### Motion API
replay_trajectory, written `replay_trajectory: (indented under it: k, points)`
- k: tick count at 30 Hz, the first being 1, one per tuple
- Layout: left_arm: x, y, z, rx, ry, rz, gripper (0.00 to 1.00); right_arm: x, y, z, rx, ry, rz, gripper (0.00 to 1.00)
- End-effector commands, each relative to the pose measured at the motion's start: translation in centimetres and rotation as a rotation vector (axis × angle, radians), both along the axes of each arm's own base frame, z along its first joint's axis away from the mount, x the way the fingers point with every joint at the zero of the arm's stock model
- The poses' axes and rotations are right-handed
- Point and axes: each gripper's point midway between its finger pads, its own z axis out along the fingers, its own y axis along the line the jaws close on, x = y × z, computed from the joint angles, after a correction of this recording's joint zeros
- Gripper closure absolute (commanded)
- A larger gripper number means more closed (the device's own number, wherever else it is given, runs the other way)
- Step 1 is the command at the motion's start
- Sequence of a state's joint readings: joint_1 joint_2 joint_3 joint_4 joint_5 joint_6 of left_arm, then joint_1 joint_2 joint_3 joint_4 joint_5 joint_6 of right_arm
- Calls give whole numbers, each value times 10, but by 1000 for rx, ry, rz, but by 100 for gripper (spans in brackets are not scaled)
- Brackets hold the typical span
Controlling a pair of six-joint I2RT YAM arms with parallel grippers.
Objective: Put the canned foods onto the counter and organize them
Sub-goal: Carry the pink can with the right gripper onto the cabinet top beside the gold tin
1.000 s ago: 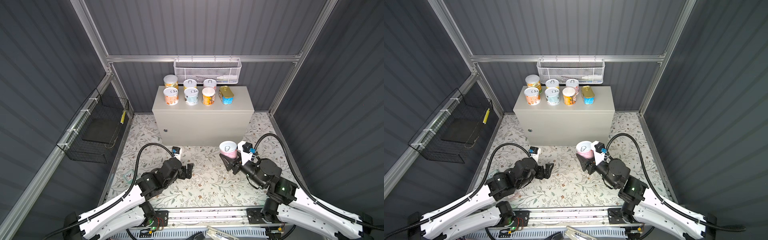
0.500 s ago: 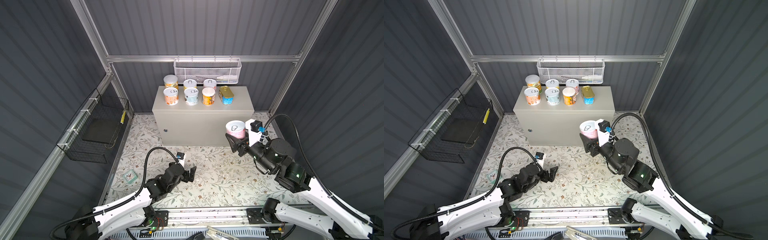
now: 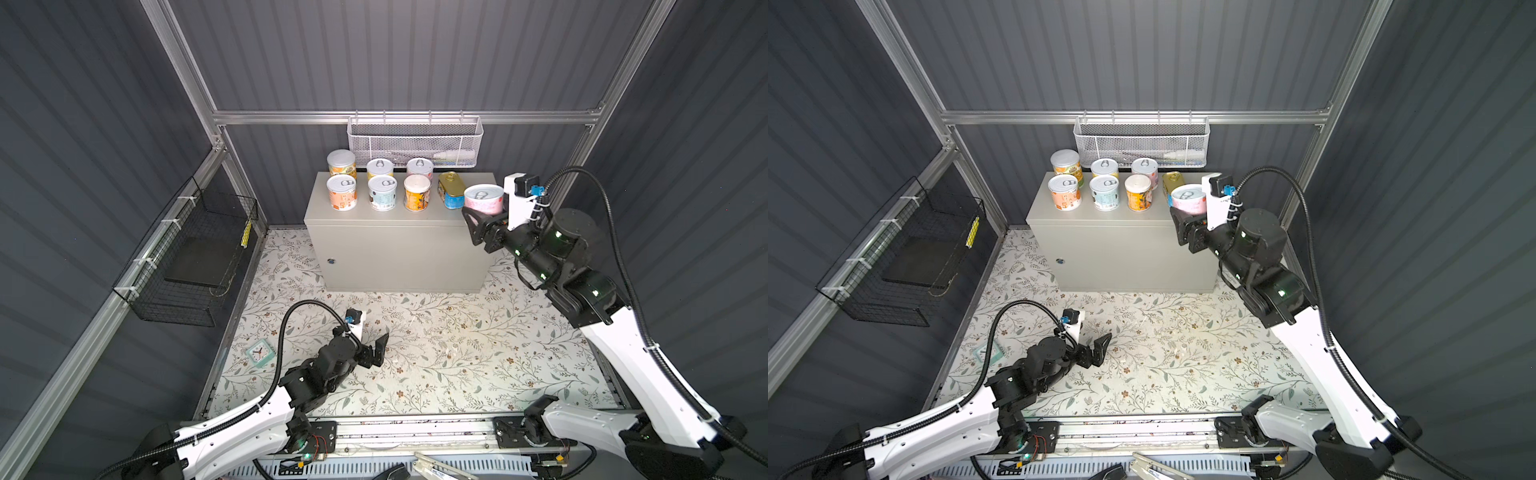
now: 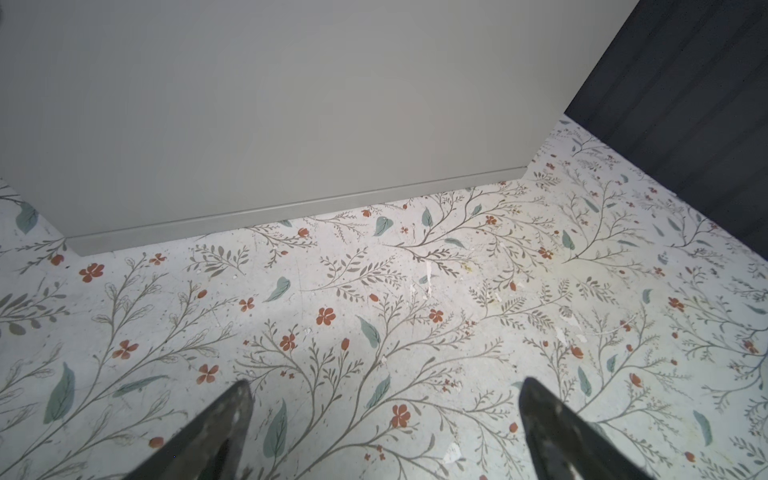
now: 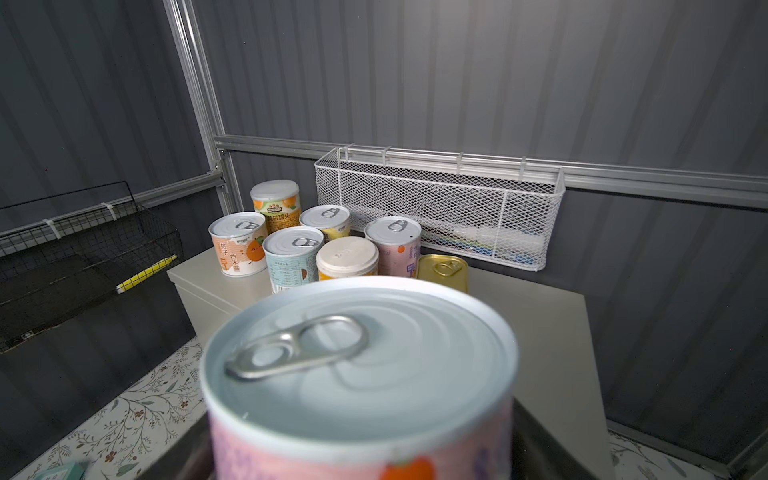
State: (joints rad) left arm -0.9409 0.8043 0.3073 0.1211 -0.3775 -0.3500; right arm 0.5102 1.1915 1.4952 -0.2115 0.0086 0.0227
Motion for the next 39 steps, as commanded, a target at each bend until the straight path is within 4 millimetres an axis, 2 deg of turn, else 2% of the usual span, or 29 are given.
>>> replay_trajectory:
  k: [1,8,17,21,25,32,36,39]
  points:
    - [4,-5,1,11,7,-3,0,5,2,29,51,-70,32,35]
    - [5,-6,-4,19,11,-2,0,34,-17,26,82,-68,-13,35]
    - [7,-3,-8,38,6,17,0,64,-46,2,67,-52,-101,36]
    - [9,-5,-13,59,19,17,0,79,-50,-12,58,-39,-125,35]
    - [10,-7,-16,69,25,17,0,88,-54,-18,61,-56,-150,35]
    - [12,-2,-16,76,7,39,0,110,-49,-29,55,-38,-145,34]
    - [14,0,-17,89,6,47,0,123,-44,-36,57,-15,-136,30]
    - [14,0,-18,91,4,49,0,127,-39,-41,50,2,-115,13]
